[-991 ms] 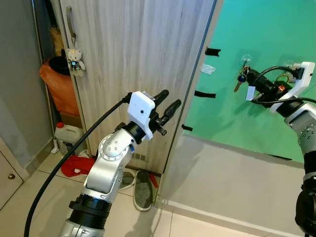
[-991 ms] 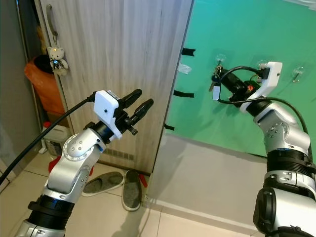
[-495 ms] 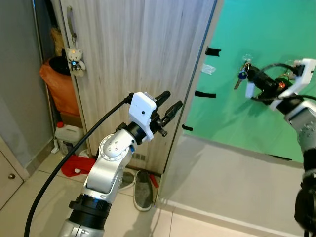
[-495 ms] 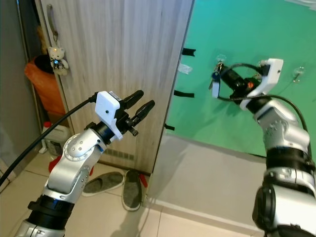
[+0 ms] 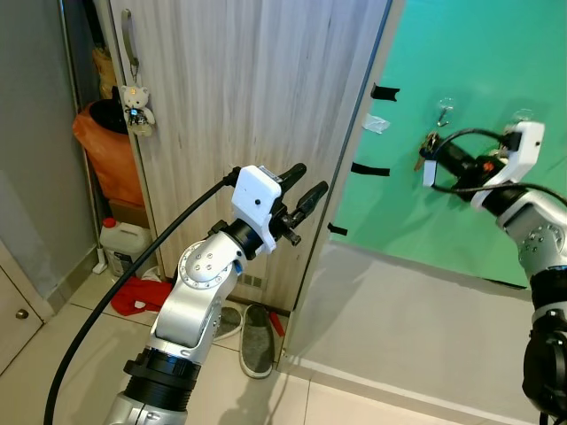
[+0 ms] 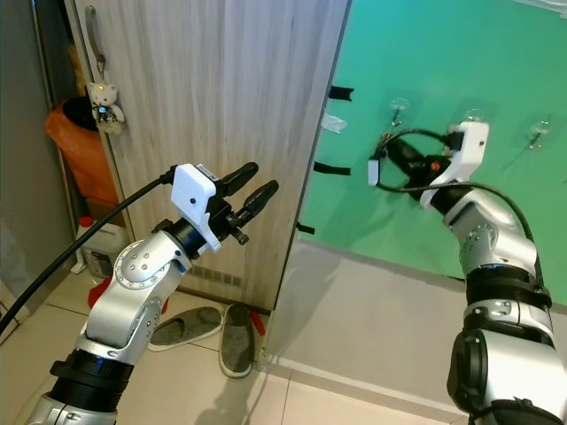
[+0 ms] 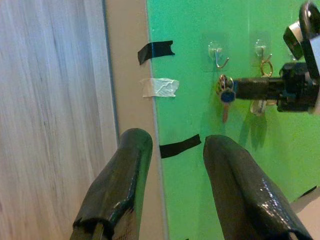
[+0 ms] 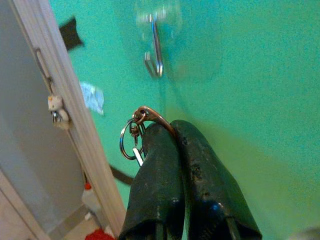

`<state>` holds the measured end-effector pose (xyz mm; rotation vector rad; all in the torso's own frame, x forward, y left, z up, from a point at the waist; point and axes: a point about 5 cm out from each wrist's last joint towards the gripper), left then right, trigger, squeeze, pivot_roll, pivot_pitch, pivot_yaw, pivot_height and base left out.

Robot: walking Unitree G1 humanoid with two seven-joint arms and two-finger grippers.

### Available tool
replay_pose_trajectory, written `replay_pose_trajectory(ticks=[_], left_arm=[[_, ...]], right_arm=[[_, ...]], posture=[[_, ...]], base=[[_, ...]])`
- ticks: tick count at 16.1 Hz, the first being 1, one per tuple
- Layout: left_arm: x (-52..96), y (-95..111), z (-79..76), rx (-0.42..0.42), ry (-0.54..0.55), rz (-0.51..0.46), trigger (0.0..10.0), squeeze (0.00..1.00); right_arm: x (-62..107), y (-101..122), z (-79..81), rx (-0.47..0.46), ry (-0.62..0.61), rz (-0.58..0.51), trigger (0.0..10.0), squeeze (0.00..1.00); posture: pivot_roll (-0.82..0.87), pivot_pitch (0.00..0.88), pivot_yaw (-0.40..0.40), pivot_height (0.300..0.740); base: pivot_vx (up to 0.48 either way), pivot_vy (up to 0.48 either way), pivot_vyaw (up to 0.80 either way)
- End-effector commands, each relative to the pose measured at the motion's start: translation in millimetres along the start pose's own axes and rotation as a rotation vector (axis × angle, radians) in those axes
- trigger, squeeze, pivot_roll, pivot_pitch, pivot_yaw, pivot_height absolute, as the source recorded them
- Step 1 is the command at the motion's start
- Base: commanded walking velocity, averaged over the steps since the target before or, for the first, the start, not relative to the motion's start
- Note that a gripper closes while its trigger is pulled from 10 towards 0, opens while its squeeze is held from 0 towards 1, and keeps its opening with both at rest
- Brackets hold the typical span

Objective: Hang keys on a hook

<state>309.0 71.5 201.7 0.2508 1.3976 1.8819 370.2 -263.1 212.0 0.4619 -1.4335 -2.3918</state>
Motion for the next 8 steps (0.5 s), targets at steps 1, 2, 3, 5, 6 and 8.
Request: replay_pose_trajectory(ticks=[1,2,3,5,6,8], left_arm=[[-2.9,1.7,-2.8,-0.007,-0.013,0.000,10.0,0.00],[-2.8,1.8,-2.8,-0.007,-0.013,0.000,10.0,0.00],[-2.9,1.7,-2.9,-0.006,-0.013,0.000,10.0,0.00],[-3.0,1.6,-3.1,-0.006,-0.014,0.000,10.0,0.00],[-3.1,1.4,-3.5,-0.005,-0.015,0.000,10.0,0.00],[-3.1,1.4,-3.6,-0.004,-0.016,0.000,10.0,0.00]], right_arm=[[6.1,3.2,-4.5,0.021,-0.011,0.005,0.0,0.00],[8.0,6.0,-3.0,0.033,0.008,-0.006,0.0,0.00],[7.7,9.4,0.2,0.042,0.032,-0.020,0.0,0.00],[6.4,14.4,5.2,0.051,0.062,-0.043,0.0,0.00],[4.8,22.1,13.3,0.059,0.114,-0.077,0.0,0.00],[2.4,32.9,24.4,0.065,0.179,-0.113,0.0,0.00]], posture=[[-0.03,0.000,-0.127,0.740],[-0.03,0.000,-0.125,0.740],[-0.03,0.000,-0.122,0.740],[-0.04,0.000,-0.122,0.740],[-0.04,0.000,-0.122,0.740],[-0.04,0.000,-0.119,0.740]], base=[[0.000,0.000,0.00],[0.000,0.000,0.00],[0.000,0.000,0.00],[0.000,0.000,0.00],[0.000,0.000,0.00],[0.000,0.000,0.00]])
Point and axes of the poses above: a point about 5 cm out from each wrist's last joint towards the gripper, its own x axis pointing back from the gripper into the wrist, its own y axis along the axis of the wrist's last joint, z = x × y, and after that the axes turned 11 degrees about -x, right-handed
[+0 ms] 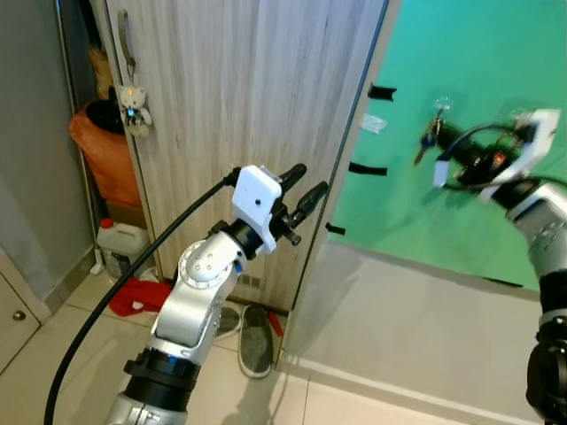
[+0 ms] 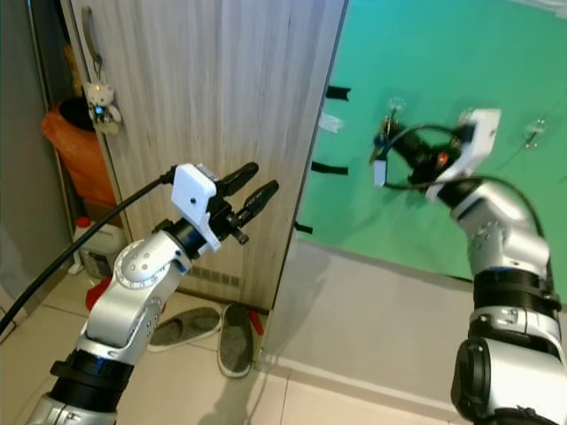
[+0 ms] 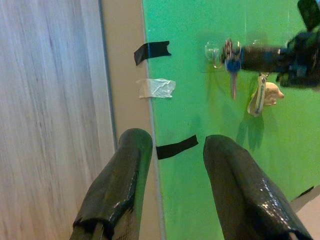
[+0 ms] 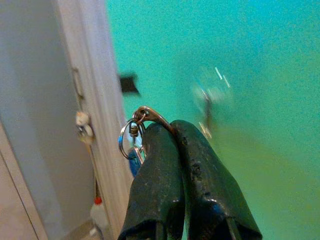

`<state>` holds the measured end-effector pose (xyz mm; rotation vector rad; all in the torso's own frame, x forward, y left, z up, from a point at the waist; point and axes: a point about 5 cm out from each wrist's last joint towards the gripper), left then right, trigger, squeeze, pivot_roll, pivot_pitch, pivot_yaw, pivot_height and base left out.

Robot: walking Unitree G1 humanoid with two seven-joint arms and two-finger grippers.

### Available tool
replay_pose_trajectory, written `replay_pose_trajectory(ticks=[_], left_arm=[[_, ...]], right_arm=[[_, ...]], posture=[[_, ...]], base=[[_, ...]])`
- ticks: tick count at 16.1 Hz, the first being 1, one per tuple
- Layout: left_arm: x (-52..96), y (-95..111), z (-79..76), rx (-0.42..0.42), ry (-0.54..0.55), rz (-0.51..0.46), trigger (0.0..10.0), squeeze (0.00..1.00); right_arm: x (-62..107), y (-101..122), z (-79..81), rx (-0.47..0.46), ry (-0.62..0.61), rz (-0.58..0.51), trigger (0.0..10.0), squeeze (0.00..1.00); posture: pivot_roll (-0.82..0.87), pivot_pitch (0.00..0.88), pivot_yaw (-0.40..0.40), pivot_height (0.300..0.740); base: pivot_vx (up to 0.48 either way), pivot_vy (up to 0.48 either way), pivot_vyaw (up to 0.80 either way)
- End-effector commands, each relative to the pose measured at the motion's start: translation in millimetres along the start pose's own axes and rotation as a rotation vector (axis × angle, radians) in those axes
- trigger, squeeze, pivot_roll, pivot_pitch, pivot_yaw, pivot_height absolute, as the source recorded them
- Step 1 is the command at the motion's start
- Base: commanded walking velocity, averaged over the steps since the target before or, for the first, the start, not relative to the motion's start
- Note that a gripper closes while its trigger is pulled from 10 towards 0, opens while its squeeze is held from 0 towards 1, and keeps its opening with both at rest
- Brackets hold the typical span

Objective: Hang keys on a hook

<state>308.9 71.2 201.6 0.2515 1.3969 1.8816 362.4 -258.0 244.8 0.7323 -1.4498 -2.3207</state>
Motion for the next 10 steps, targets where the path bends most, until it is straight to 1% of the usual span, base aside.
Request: replay_pose_trajectory(ticks=[1,4,5,6,10], left_arm=[[-2.8,1.3,-3.4,-0.004,-0.015,0.001,10.0,0.00],[-3.3,1.4,-3.1,-0.003,-0.016,0.000,10.0,0.00],[-3.7,1.4,-3.1,-0.003,-0.017,0.001,10.0,0.00],[-3.9,1.4,-2.9,-0.003,-0.017,0.000,10.0,0.00],[-4.1,1.4,-2.1,-0.006,-0.014,0.002,10.0,0.00]], right_arm=[[-2.5,11.5,3.5,0.000,0.018,-0.040,0.0,0.00],[-7.6,13.3,-1.6,0.007,-0.046,-0.052,0.0,0.00],[-10.6,10.8,-7.5,-0.004,-0.111,-0.062,0.0,0.00],[-13.0,7.5,-10.3,-0.016,-0.149,-0.066,0.0,0.00],[-19.2,0.6,-14.8,-0.051,-0.215,-0.072,0.0,0.00]], posture=[[-0.04,0.000,-0.119,0.740],[-0.04,0.000,-0.118,0.740],[-0.03,0.000,-0.116,0.740],[-0.03,0.000,-0.117,0.740],[-0.03,0.000,-0.118,0.740]], base=[[0.000,0.000,0.00],[0.000,0.000,0.00],[0.000,0.000,0.00],[0.000,0.000,0.00],[0.000,0.000,0.00]])
Point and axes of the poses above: a point about 5 cm out from each wrist's last joint towards the gripper, its own x axis pointing back from the gripper into the wrist, its own y axis along the axis of the wrist's last joint, z = x × y, and after that the axes turned 11 degrees about -x, right-handed
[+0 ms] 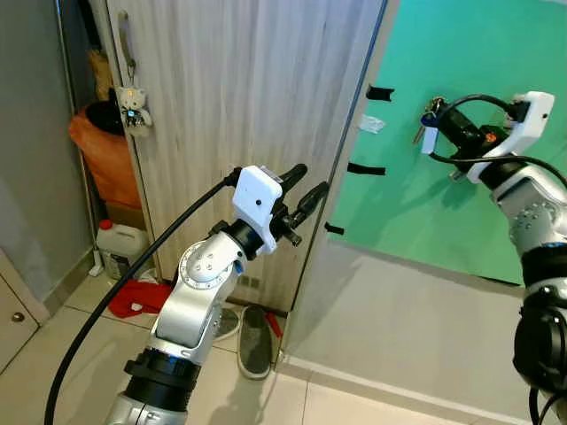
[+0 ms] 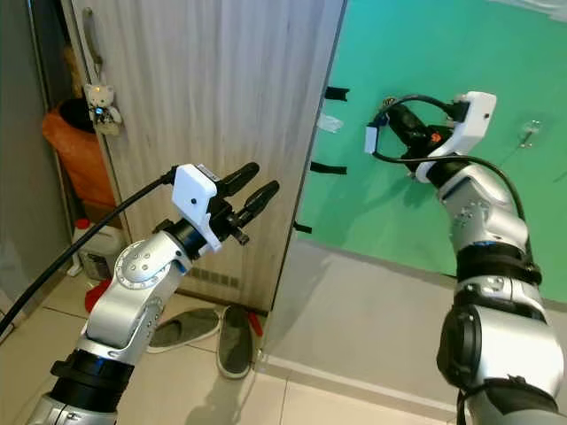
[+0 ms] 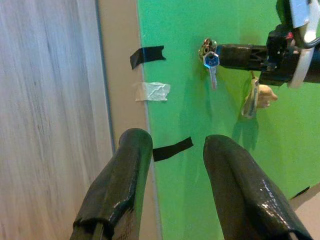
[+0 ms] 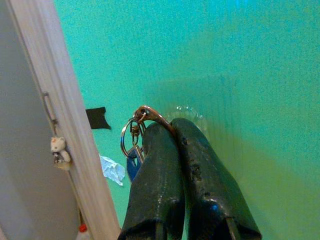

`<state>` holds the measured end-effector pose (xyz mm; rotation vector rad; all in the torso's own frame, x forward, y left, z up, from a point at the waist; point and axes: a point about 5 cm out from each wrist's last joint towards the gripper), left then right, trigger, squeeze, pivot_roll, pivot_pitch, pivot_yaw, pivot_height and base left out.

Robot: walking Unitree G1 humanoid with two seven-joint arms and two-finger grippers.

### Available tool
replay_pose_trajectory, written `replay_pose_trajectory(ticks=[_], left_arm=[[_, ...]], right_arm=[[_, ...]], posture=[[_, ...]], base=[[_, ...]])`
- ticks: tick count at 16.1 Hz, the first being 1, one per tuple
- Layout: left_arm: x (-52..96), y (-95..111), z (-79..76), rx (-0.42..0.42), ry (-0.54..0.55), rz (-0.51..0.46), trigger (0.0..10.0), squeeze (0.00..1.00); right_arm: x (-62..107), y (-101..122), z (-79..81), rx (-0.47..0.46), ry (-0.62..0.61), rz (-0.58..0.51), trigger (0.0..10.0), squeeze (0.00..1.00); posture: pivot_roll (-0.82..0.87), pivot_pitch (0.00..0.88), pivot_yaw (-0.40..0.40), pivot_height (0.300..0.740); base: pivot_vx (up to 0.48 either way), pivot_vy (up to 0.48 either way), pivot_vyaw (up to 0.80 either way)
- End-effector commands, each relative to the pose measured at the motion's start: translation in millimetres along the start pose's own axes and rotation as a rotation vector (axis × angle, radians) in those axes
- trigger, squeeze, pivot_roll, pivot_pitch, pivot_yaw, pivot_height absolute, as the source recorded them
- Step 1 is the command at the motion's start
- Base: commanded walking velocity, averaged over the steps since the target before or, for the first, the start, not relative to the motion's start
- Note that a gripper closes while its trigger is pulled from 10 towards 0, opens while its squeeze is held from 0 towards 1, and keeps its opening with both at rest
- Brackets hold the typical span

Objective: Hang keys on a hook

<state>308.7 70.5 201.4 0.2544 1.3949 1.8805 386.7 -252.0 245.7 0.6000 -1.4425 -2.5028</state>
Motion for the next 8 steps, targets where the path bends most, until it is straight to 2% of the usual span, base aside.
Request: replay_pose_trajectory(ticks=[1,3,6,8], left_arm=[[-3.7,1.5,-1.4,-0.007,-0.011,0.002,10.0,0.00],[-1.7,1.3,-0.2,-0.010,-0.003,0.005,10.0,0.00],[-0.3,0.9,-0.2,-0.008,-0.001,0.007,10.0,0.00],[-1.0,0.5,-0.3,-0.007,-0.005,0.008,10.0,0.00]], right_arm=[[3.7,-1.3,-9.2,-0.005,-0.082,0.005,0.0,0.00],[14.7,-14.5,-19.6,-0.028,-0.114,0.051,0.0,0.00],[29.7,-29.0,-27.4,-0.038,-0.108,0.099,0.0,0.00],[33.3,-31.1,-28.7,-0.033,-0.101,0.103,0.0,0.00]], posture=[[-0.02,0.000,-0.122,0.740],[-0.02,0.000,-0.129,0.740],[-0.03,0.000,-0.123,0.740],[-0.04,0.000,-0.116,0.740]], base=[[0.000,0.000,0.00],[0.000,0.000,0.00],[0.000,0.000,0.00],[0.000,0.000,0.00]])
Point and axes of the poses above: a point about 5 cm out from each wrist's last joint towards the gripper, its own x axis pointing back from the gripper into the wrist, its own y axis along the axis of the wrist's last joint, z = x × y, and after that the axes turned 11 degrees about -x, right-handed
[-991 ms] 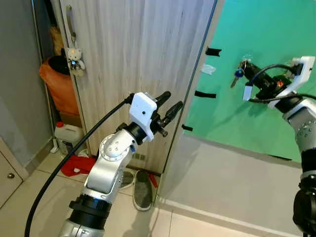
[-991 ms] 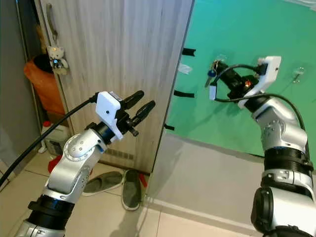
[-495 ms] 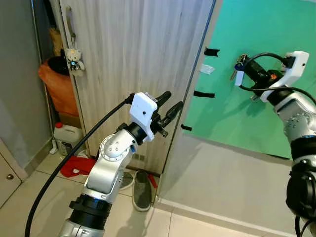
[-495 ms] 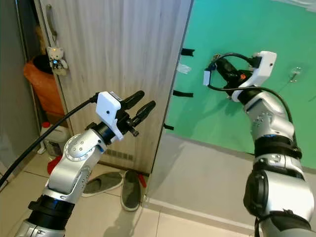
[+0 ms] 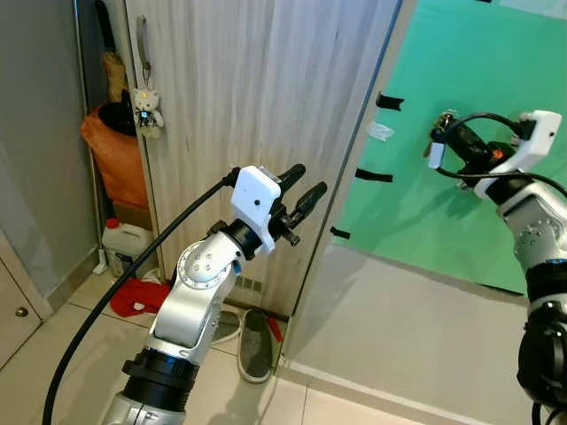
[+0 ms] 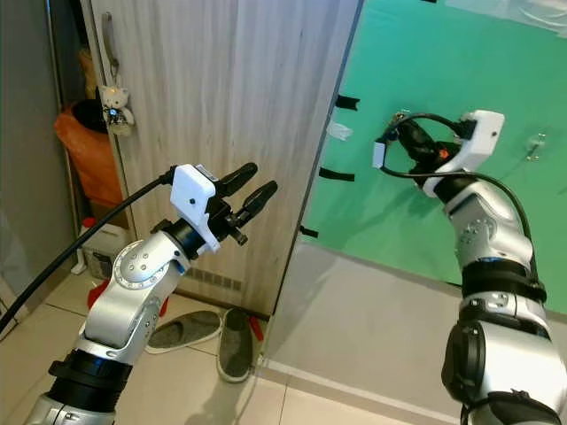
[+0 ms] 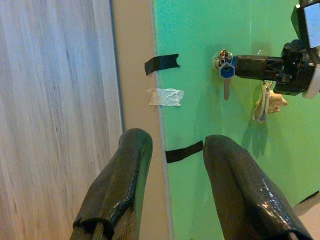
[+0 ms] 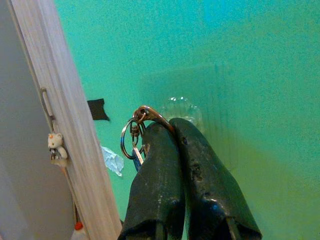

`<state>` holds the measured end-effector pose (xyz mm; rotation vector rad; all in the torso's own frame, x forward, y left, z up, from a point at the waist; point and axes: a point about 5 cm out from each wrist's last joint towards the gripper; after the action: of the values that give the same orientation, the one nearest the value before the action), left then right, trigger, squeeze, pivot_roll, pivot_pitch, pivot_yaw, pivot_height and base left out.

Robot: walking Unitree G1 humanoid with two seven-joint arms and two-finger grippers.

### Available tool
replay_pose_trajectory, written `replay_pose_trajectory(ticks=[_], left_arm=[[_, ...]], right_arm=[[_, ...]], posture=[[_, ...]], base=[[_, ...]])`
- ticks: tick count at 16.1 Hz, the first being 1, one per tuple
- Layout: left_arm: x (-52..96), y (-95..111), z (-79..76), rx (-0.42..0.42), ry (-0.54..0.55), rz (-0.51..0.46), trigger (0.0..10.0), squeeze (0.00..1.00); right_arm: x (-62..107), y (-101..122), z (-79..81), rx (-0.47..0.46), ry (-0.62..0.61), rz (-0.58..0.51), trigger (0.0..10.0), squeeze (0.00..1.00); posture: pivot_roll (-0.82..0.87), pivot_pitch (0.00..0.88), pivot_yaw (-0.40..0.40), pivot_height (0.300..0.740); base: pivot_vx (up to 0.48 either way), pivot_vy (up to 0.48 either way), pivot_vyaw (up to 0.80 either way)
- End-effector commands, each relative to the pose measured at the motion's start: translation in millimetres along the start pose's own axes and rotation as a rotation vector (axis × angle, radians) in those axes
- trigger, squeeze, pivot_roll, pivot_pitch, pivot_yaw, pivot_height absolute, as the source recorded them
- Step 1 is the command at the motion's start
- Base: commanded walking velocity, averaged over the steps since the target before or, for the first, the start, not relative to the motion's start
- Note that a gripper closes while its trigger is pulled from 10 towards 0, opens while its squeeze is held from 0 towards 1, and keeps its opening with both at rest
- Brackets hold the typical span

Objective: Hang keys on a hook

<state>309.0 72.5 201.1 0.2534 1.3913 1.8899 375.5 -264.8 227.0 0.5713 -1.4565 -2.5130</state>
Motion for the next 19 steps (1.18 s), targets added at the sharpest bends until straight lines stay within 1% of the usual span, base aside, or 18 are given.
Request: replay_pose_trajectory(ticks=[1,3,5,6,7,8,9,10,11,12,13,14,15,16,17,18,19], left_arm=[[-2.9,1.3,-2.2,-0.001,-0.010,0.001,10.0,0.00],[-4.9,1.7,-2.8,0.000,-0.016,-0.001,10.0,0.00],[-5.6,1.7,-3.2,0.002,-0.019,-0.001,10.0,0.00],[-5.5,1.4,-3.3,0.003,-0.019,0.000,10.0,0.00],[-5.4,1.1,-3.5,0.003,-0.019,0.001,10.0,0.00],[-5.3,1.0,-3.8,0.002,-0.019,0.001,10.0,0.00],[-4.7,0.7,-4.2,0.003,-0.019,0.001,10.0,0.00],[-4.3,0.6,-4.5,0.003,-0.019,0.000,10.0,0.00],[-4.0,0.6,-4.9,0.003,-0.018,0.000,10.0,0.00],[-3.7,0.4,-5.4,0.003,-0.019,0.000,10.0,0.00],[-3.4,0.3,-5.4,0.003,-0.018,0.000,10.0,0.00],[-2.8,-0.1,-5.2,0.003,-0.017,0.000,10.0,0.00],[-2.6,-0.5,-5.5,0.004,-0.016,0.001,10.0,0.00],[-2.4,-0.7,-5.4,0.004,-0.015,0.001,10.0,0.00],[-2.3,-0.6,-5.5,0.004,-0.014,0.002,10.0,0.00],[-2.3,-0.6,-5.3,0.004,-0.012,0.002,10.0,0.00],[-2.3,-0.7,-5.4,0.004,-0.012,0.002,10.0,0.00]], right_arm=[[13.9,-21.5,-14.7,-0.036,-0.070,0.099,0.0,0.00],[16.0,-19.8,-9.6,-0.026,-0.018,0.098,0.0,0.00],[17.0,-16.5,-8.4,0.011,-0.010,0.080,0.0,0.00],[14.9,-8.2,-8.3,0.034,-0.030,0.018,0.0,0.00],[12.1,-0.5,-3.8,0.051,-0.010,-0.036,0.0,0.00],[10.9,1.4,0.4,0.066,0.021,-0.047,0.0,0.00],[7.9,5.9,13.5,0.163,0.081,-0.079,0.0,0.00],[7.1,8.3,17.4,0.221,0.088,-0.093,0.0,0.00],[5.8,11.9,22.9,0.309,0.098,-0.113,0.0,0.00],[4.2,13.7,29.5,0.378,0.126,-0.113,0.0,0.00],[3.8,12.9,33.0,0.389,0.151,-0.101,0.0,0.00],[8.2,0.2,36.5,0.396,0.226,0.022,0.0,0.00],[14.4,-10.7,33.7,0.392,0.253,0.106,0.0,0.00],[17.8,-16.5,30.7,0.393,0.249,0.146,0.0,0.00],[18.1,-15.4,25.8,0.402,0.205,0.129,0.0,0.00],[11.9,7.6,15.6,0.396,0.051,-0.033,0.0,0.00],[10.7,12.7,13.9,0.400,0.017,-0.068,0.0,0.00]], posture=[[-0.04,0.000,-0.115,0.740],[-0.04,0.000,-0.109,0.740],[-0.04,0.000,-0.110,0.740],[-0.04,0.000,-0.110,0.740],[-0.04,0.000,-0.111,0.740],[-0.04,0.000,-0.112,0.740],[-0.04,0.000,-0.113,0.740],[-0.04,0.000,-0.114,0.740],[-0.04,0.000,-0.115,0.740],[-0.04,0.000,-0.119,0.740],[-0.04,0.000,-0.119,0.740],[-0.04,0.000,-0.122,0.740],[-0.04,0.000,-0.124,0.740],[-0.04,0.000,-0.124,0.740],[-0.04,0.000,-0.126,0.740],[-0.04,0.000,-0.124,0.740],[-0.04,0.000,-0.124,0.740]], base=[[0.000,0.000,0.00],[0.000,0.000,0.00],[0.000,0.000,0.00],[0.000,0.000,0.00],[0.000,0.000,0.00],[0.000,0.000,0.00],[0.000,0.000,0.00],[0.000,0.000,0.00],[0.000,0.000,0.00],[0.000,0.000,0.00],[0.000,0.000,0.00],[0.000,0.000,0.00],[0.000,0.000,0.00],[0.000,0.000,0.00],[0.000,0.000,0.00],[0.000,0.000,0.00],[0.000,0.000,0.00]])
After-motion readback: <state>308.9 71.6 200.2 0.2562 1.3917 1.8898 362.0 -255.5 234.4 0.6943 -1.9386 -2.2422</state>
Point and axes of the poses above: a point about 5 cm out from each wrist's last joint towards the gripper, its own x axis pointing back from the gripper into the wrist, its own y axis along the axis of the wrist's last joint, z = x × y, and after that the axes turned 11 degrees about -x, right-handed
